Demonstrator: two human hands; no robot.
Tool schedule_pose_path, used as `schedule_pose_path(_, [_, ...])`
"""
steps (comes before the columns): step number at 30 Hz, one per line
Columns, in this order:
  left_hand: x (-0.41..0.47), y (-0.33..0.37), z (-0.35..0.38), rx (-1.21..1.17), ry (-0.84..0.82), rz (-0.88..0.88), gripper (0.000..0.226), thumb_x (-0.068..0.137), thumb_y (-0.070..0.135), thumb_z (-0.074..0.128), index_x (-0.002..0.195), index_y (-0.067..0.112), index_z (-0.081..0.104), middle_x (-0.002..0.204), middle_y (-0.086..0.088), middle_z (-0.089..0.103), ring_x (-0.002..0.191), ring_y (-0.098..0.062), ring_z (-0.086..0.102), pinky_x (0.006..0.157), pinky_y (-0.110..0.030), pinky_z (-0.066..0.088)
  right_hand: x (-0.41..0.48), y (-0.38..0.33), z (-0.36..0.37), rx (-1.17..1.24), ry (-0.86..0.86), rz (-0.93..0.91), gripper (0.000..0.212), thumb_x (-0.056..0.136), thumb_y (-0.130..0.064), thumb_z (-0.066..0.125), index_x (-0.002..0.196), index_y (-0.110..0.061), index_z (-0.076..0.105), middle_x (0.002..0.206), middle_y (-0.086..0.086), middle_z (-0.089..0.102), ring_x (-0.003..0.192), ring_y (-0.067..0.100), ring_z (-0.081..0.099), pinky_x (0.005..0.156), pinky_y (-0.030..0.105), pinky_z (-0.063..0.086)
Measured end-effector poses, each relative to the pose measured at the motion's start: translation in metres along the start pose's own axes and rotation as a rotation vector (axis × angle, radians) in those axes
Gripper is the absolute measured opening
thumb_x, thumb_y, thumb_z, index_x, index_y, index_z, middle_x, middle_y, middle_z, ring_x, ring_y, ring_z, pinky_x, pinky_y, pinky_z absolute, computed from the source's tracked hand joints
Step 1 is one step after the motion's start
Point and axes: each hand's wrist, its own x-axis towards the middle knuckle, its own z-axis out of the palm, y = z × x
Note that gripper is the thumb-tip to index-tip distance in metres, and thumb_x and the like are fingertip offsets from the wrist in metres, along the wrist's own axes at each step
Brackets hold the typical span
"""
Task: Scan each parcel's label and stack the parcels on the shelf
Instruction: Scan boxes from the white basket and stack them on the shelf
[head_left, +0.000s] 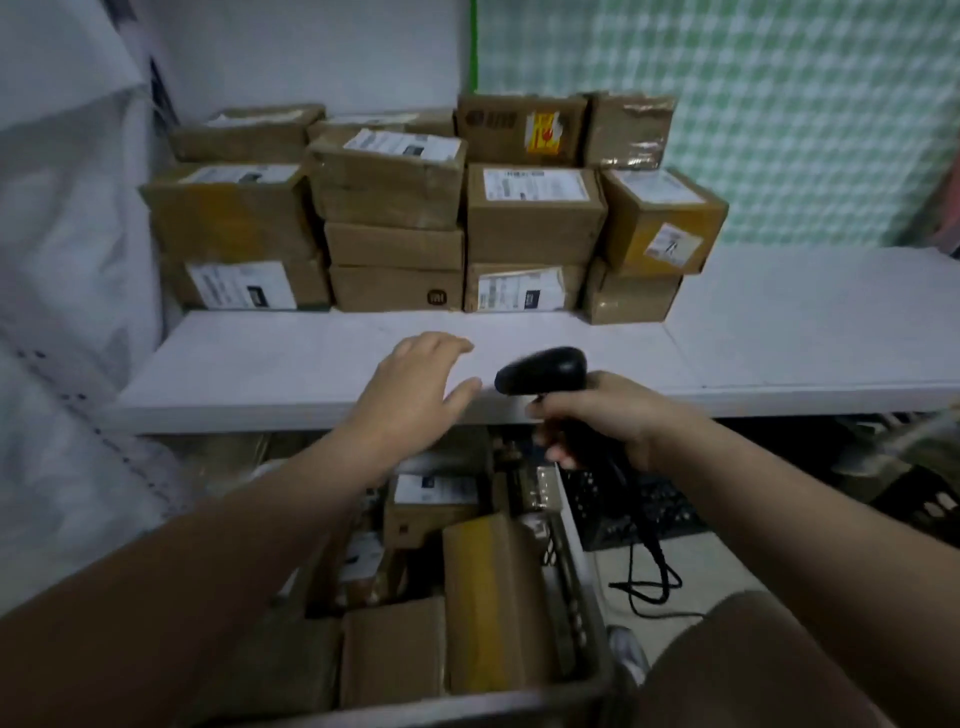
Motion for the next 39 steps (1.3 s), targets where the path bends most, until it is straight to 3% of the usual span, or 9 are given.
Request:
schedule_pose_path(4, [-0.057, -0.010, 0.053, -0.075, -0.113, -0.103, 0.045, 0.097, 0.037, 0.049, 0.137, 0.016, 0.046, 0.137, -0.004, 0.047, 0.127, -0.022, 0.039, 0.105, -0.032, 0.032, 0.005, 0.064, 0.022, -0.048, -0.009, 0.014, 0.006, 0.086, -0.003, 0.065, 0.082, -0.004, 0.061, 0.065, 0.012, 0.059, 0.051, 0.022, 0.054, 0.044, 0.026, 0.043])
schedule_pose_path(7, [-0.088, -0.014, 0.093, -0.103, -0.228, -0.246, 0.053, 0.096, 0.044, 0.048, 0.141, 0.018, 0.041, 0.142, -0.005, 0.043, 0.131, -0.023, 0.037, 0.106, -0.035, 0.033, 0.009, 0.095, 0.028, -0.039, 0.009, 0.068, 0.006, 0.086, -0.005, 0.066, 0.084, -0.002, 0.062, 0.066, 0.012, 0.059, 0.049, 0.019, 0.053, 0.047, 0.028, 0.043])
schedule_pose_path(13, [-0.103, 0.000, 0.136, -0.298, -0.528, -0.662, 0.102, 0.074, 0.077, 0.054, 0.152, 0.029, 0.008, 0.158, -0.014, 0.011, 0.142, -0.037, 0.023, 0.108, -0.050, 0.031, 0.008, 0.115, 0.028, -0.030, 0.068, 0.069, 0.007, 0.086, -0.006, 0.068, 0.086, -0.001, 0.062, 0.070, 0.013, 0.058, 0.051, 0.020, 0.053, 0.049, 0.028, 0.043])
schedule_pose_path(19, [-0.101, 0.018, 0.153, -0.454, -0.598, -0.833, 0.114, 0.075, 0.058, 0.071, 0.150, 0.034, -0.011, 0.157, -0.018, 0.002, 0.140, -0.038, 0.024, 0.105, -0.049, 0.034, 0.012, 0.124, 0.026, -0.018, 0.072, 0.098, 0.009, 0.085, -0.007, 0.069, 0.083, -0.004, 0.061, 0.064, 0.009, 0.057, 0.049, 0.019, 0.052, 0.044, 0.024, 0.042])
schedule_pose_path(23, [-0.104, 0.024, 0.162, -0.451, -0.520, -0.846, 0.110, 0.078, 0.047, 0.073, 0.151, 0.033, -0.008, 0.152, -0.018, 0.010, 0.134, -0.038, 0.032, 0.102, -0.044, 0.038, 0.015, 0.122, 0.029, -0.022, 0.057, 0.083, 0.010, 0.086, -0.008, 0.069, 0.082, -0.004, 0.060, 0.062, 0.009, 0.056, 0.050, 0.020, 0.051, 0.045, 0.026, 0.041])
schedule_pose_path(31, [-0.102, 0.019, 0.111, -0.525, -0.342, -0.741, 0.084, 0.072, 0.058, 0.066, 0.140, 0.044, 0.020, 0.130, -0.004, 0.027, 0.126, -0.036, 0.036, 0.103, -0.047, 0.038, 0.016, 0.109, 0.027, 0.059, 0.067, 0.015, 0.008, 0.086, -0.009, 0.068, 0.084, -0.005, 0.061, 0.064, 0.010, 0.057, 0.051, 0.020, 0.051, 0.047, 0.027, 0.042])
schedule_pose_path(34, [-0.105, 0.015, 0.071, -0.440, -0.227, -0.641, 0.082, 0.077, 0.053, 0.068, 0.142, 0.044, 0.021, 0.134, -0.004, 0.026, 0.129, -0.032, 0.031, 0.102, -0.041, 0.031, 0.011, 0.097, 0.031, 0.166, 0.019, -0.113, 0.006, 0.086, -0.008, 0.068, 0.085, -0.007, 0.062, 0.067, 0.008, 0.059, 0.050, 0.016, 0.053, 0.048, 0.025, 0.043])
schedule_pose_path(37, [-0.106, 0.017, 0.027, -0.348, -0.041, -0.465, 0.087, 0.074, 0.050, 0.072, 0.143, 0.043, 0.020, 0.121, 0.004, 0.024, 0.126, -0.024, 0.031, 0.103, -0.039, 0.031, 0.002, 0.080, 0.039, 0.270, -0.011, -0.308, 0.005, 0.085, -0.004, 0.067, 0.088, -0.005, 0.063, 0.062, 0.003, 0.060, 0.050, 0.016, 0.053, 0.049, 0.025, 0.042])
schedule_pose_path(39, [-0.106, 0.020, 0.002, -0.273, 0.057, -0.331, 0.090, 0.072, 0.050, 0.073, 0.144, 0.044, 0.019, 0.115, 0.009, 0.020, 0.122, -0.018, 0.028, 0.105, -0.037, 0.028, -0.005, 0.069, 0.041, 0.344, -0.026, -0.415, 0.016, 0.082, -0.006, 0.070, 0.096, -0.004, 0.062, 0.067, 0.004, 0.061, 0.054, 0.016, 0.055, 0.051, 0.025, 0.045])
